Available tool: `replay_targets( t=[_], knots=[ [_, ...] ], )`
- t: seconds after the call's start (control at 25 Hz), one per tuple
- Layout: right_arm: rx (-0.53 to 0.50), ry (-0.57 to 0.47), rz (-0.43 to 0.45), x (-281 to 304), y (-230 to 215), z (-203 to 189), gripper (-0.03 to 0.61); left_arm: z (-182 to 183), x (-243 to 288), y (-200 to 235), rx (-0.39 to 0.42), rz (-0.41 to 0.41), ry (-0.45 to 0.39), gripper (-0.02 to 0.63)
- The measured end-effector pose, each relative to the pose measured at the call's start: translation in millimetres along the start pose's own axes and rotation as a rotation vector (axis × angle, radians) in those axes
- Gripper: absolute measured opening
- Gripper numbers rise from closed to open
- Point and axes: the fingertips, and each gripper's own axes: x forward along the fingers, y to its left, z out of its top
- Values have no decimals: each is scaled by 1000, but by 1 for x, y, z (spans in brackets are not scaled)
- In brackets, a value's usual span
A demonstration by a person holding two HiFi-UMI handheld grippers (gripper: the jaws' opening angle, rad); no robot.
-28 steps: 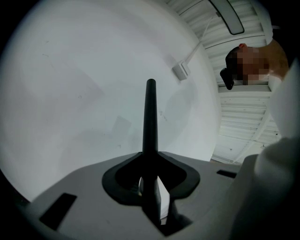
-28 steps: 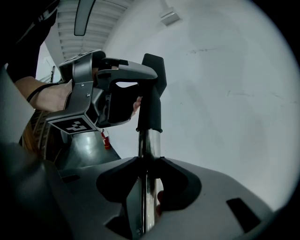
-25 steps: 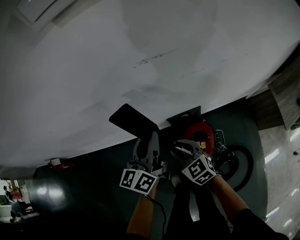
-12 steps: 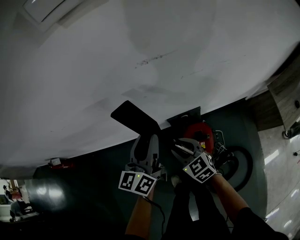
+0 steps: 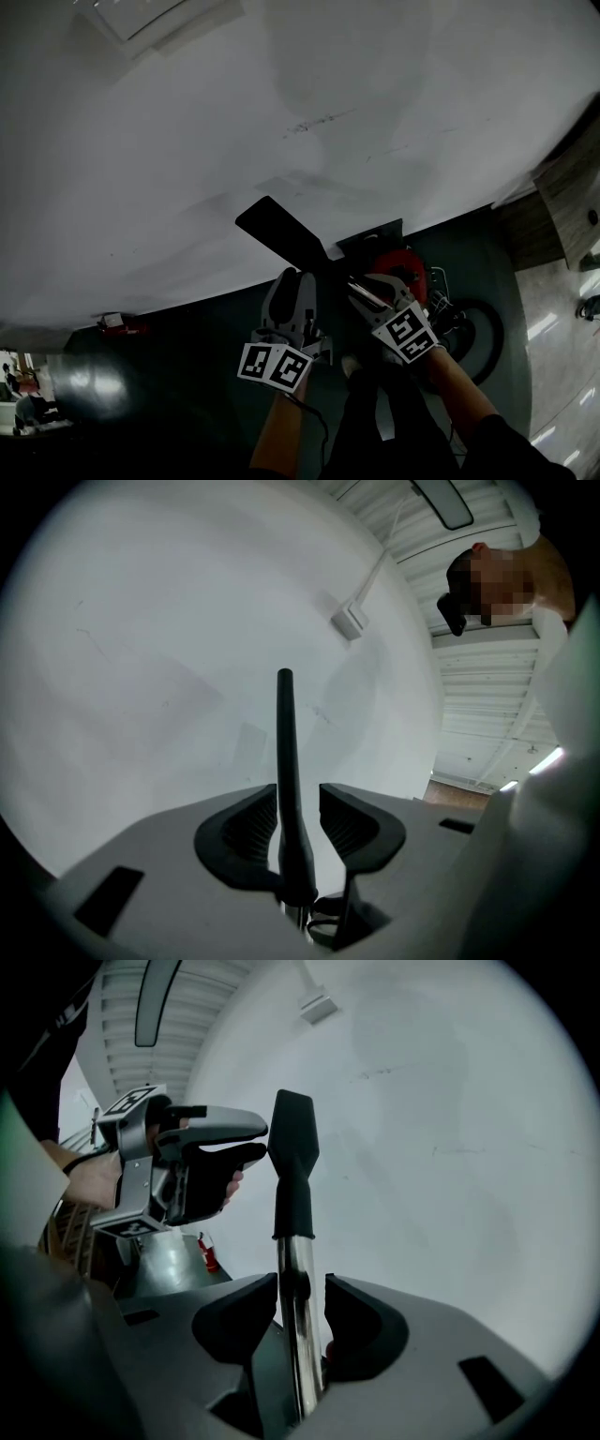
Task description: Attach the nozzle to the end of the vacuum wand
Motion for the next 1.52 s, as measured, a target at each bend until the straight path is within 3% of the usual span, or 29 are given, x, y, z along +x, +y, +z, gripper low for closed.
replay_targets(
  t=[0.28,0.56,1.0,1.52],
  knots=[
    [243,-129,15,-35,-6,49,149,14,-25,-27,51,-14,33,112],
    [417,-262,25,-82,-2,105,43,36,-46,-70,145,-53,89,14],
    [463,-422,114,-125,29,191,18,94,-62,-108,226,-78,29,3],
    [444,-457,150,-121,40,215,17,117,-68,-102,236,-56,-6,3]
  ],
)
